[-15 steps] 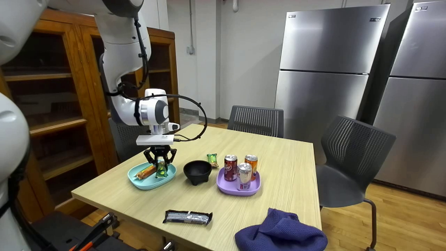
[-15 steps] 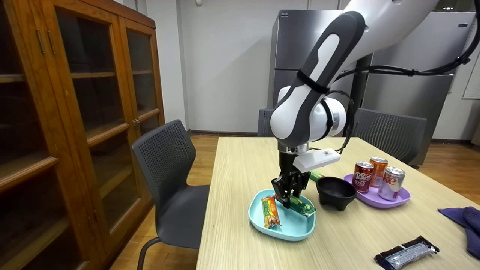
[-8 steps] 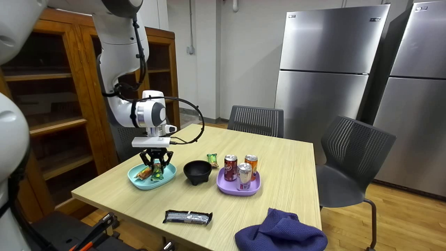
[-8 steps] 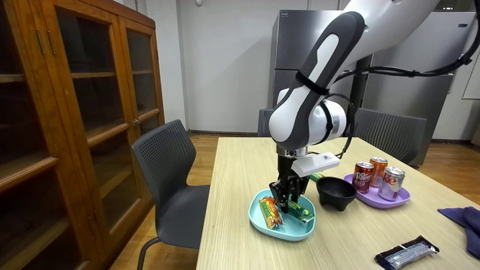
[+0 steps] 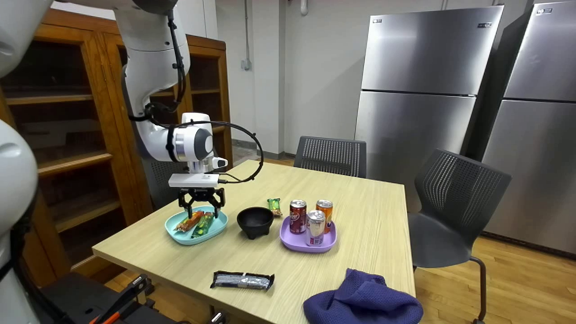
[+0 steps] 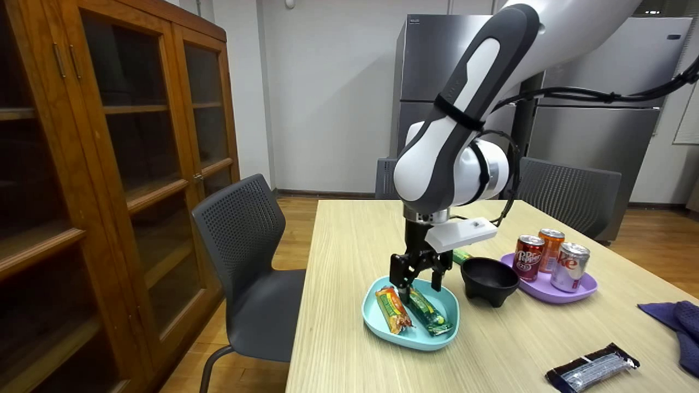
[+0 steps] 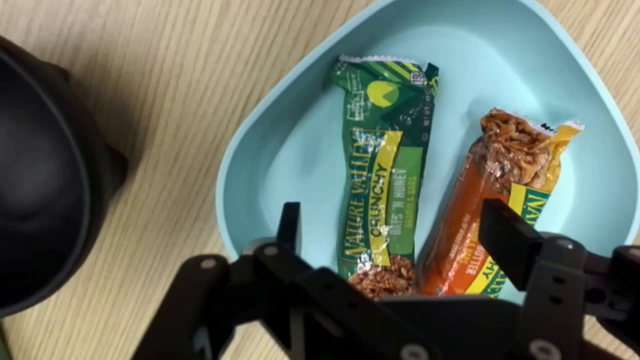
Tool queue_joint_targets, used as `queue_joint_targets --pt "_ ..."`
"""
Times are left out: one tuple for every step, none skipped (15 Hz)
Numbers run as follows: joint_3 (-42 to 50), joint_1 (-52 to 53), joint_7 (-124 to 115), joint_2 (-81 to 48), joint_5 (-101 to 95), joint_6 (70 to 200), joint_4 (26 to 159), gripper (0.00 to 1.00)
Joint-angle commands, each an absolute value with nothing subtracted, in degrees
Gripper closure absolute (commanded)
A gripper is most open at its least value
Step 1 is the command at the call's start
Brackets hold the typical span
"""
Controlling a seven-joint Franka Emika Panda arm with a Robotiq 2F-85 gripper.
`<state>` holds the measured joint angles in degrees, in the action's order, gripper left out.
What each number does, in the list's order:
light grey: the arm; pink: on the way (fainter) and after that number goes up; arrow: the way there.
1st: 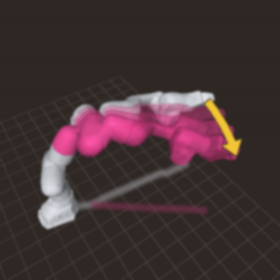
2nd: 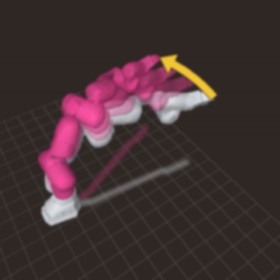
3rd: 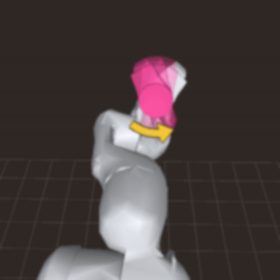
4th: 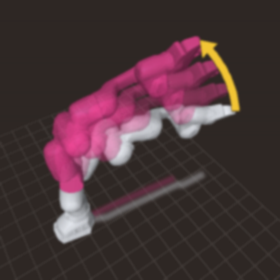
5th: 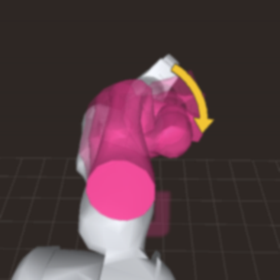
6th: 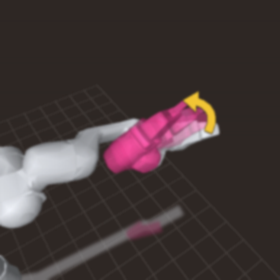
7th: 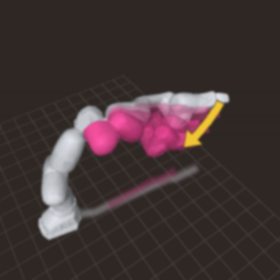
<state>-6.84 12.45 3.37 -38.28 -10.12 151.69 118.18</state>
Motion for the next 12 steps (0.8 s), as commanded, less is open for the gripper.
queue_joint_targets --pt "-6.83 12.39 2.45 -33.90 -9.47 153.68 120.86 0.00" --pt "-6.46 12.61 2.36 -33.41 -9.81 154.07 120.68 0.00" --pt "-6.29 12.58 2.45 -32.97 -9.93 154.36 120.43 0.00" --pt "-5.92 12.60 2.59 -32.71 -10.25 154.55 119.94 0.00" --pt "-5.67 12.44 2.90 -32.62 -10.40 154.78 119.37 0.00" --pt "-5.08 12.41 3.06 -32.67 -10.78 154.96 118.62 0.00" --pt "-4.78 12.20 3.35 -32.83 -10.85 155.07 117.92 0.00" --pt "-4.38 11.86 3.83 -33.27 -10.96 155.17 116.94 0.00" --pt "-4.05 11.57 4.20 -33.64 -10.98 155.20 116.14 0.00" --pt "-3.91 10.97 5.00 -34.22 -10.91 155.26 115.09 0.00" --pt "-3.70 10.53 5.60 -34.75 -10.97 155.21 114.04 0.00" --pt "-3.38 10.12 6.22 -35.33 -11.15 155.23 112.89 0.00"
